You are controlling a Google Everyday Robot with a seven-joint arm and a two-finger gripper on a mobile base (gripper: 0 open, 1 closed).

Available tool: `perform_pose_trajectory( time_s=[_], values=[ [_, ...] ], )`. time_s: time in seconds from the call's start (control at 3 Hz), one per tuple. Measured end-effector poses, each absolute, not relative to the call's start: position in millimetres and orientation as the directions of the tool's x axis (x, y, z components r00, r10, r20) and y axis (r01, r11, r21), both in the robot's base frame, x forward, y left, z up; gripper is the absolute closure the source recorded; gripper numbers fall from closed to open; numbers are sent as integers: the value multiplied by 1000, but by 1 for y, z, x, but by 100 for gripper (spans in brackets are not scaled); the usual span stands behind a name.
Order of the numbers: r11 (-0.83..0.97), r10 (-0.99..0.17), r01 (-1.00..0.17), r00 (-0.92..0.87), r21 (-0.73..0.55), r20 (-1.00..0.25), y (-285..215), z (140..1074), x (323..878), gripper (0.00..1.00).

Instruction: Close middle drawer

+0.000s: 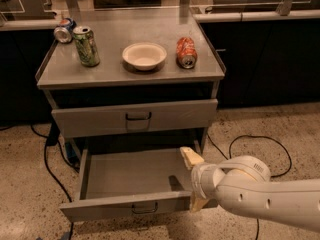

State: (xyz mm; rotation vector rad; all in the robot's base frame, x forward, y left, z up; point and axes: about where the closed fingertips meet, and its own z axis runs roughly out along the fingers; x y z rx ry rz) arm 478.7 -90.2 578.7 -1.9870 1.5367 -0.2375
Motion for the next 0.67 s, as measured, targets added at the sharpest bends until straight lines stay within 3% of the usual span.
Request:
perform_pose_trajectory(
  time_s=[0.67],
  values=[
    [-94, -930, -799, 283, -593, -234, -102, 596, 466, 0]
  ],
)
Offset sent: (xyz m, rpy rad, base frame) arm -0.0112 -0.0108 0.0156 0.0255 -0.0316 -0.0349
